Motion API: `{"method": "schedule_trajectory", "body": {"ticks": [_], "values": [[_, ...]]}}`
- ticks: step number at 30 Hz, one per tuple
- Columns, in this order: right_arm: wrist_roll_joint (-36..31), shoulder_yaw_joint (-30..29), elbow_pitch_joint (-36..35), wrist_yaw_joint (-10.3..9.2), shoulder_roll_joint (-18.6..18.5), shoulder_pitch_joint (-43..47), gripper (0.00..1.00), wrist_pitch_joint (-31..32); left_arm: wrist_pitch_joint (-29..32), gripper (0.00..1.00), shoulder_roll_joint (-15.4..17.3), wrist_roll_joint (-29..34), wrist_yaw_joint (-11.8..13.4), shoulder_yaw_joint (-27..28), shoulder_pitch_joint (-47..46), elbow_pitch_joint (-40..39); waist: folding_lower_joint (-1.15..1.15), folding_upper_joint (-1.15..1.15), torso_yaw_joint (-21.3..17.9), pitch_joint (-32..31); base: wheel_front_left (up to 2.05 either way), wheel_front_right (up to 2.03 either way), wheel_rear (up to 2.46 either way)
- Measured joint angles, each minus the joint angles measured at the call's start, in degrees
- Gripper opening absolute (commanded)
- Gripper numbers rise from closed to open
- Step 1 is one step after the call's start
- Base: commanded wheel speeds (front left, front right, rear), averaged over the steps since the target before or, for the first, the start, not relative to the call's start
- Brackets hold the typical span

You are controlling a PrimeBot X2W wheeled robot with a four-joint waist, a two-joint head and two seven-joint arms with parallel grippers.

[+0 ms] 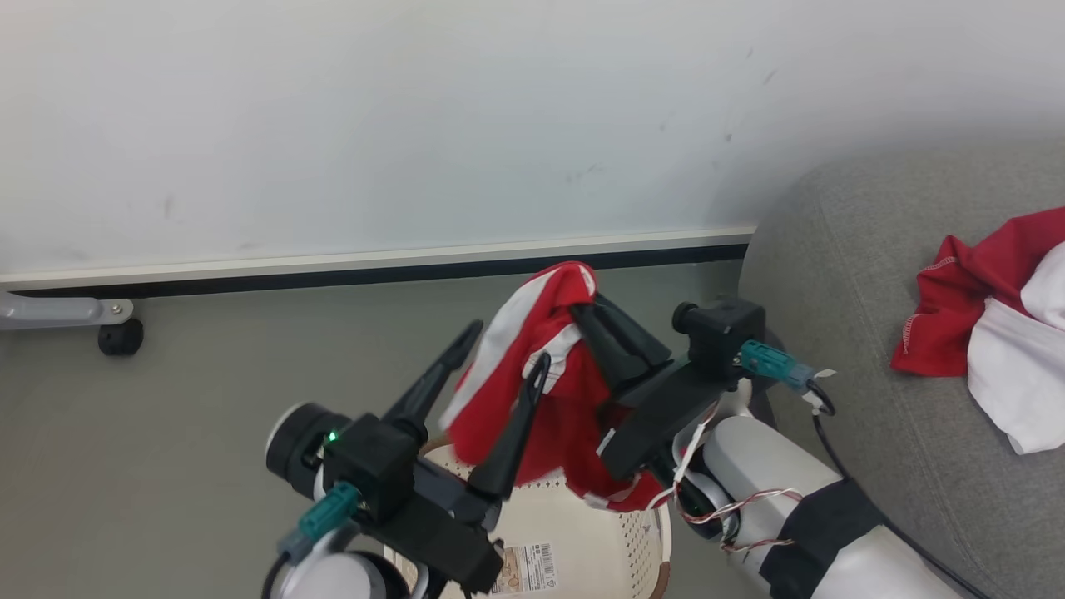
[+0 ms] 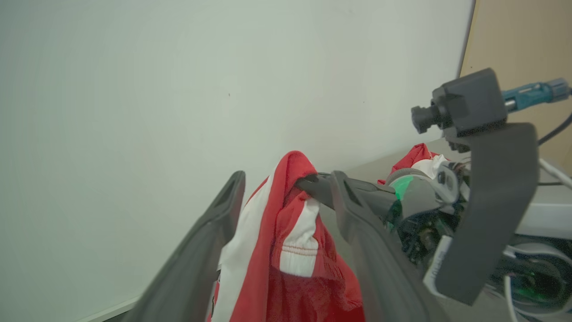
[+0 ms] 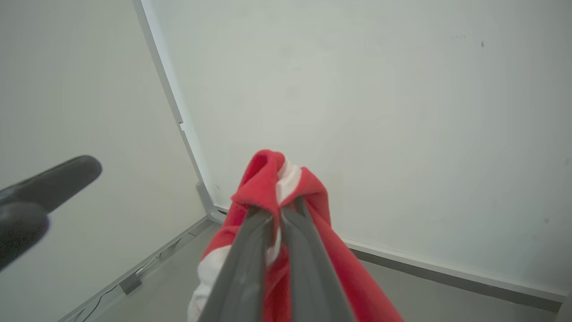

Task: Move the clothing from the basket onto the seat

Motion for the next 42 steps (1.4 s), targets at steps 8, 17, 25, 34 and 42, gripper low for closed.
{"method": "schedule_trajectory", "body": {"ticks": [8,17,25,34,42], "values": [[0.1,-2.9,1.9,-0.02,-2.1,0.0,0.00,-0.5,1.6,1.00,1.4,1.5,-0.5,-2.9,3.6,-0.2,0.00,0.00,-1.3,0.0,0.00,0.00,0.00],[0.1,-4.5,2.2,-0.54,-2.5,0.5,0.00,-0.5,2.7,1.00,3.3,2.3,-0.5,-3.5,6.2,-1.0,0.00,0.00,-4.1,0.8,0.00,0.00,0.00],[0.0,-6.2,1.2,-1.11,-3.1,2.0,0.00,-0.6,3.4,1.00,4.5,2.9,-0.5,-3.6,6.6,-1.8,0.00,0.00,-7.7,2.2,0.00,0.00,0.00],[-0.5,-8.6,-0.8,-2.12,-3.4,4.1,0.00,-0.6,4.2,1.00,5.4,3.3,-0.5,-4.0,6.6,-2.9,0.00,0.00,-12.6,4.1,0.00,0.00,0.00],[-0.6,-11.4,-2.6,-3.31,-3.6,5.5,0.00,-0.6,5.0,1.00,6.4,3.8,-0.5,-4.5,6.6,-3.6,0.00,0.00,-17.2,6.0,0.00,0.00,0.00]]}}
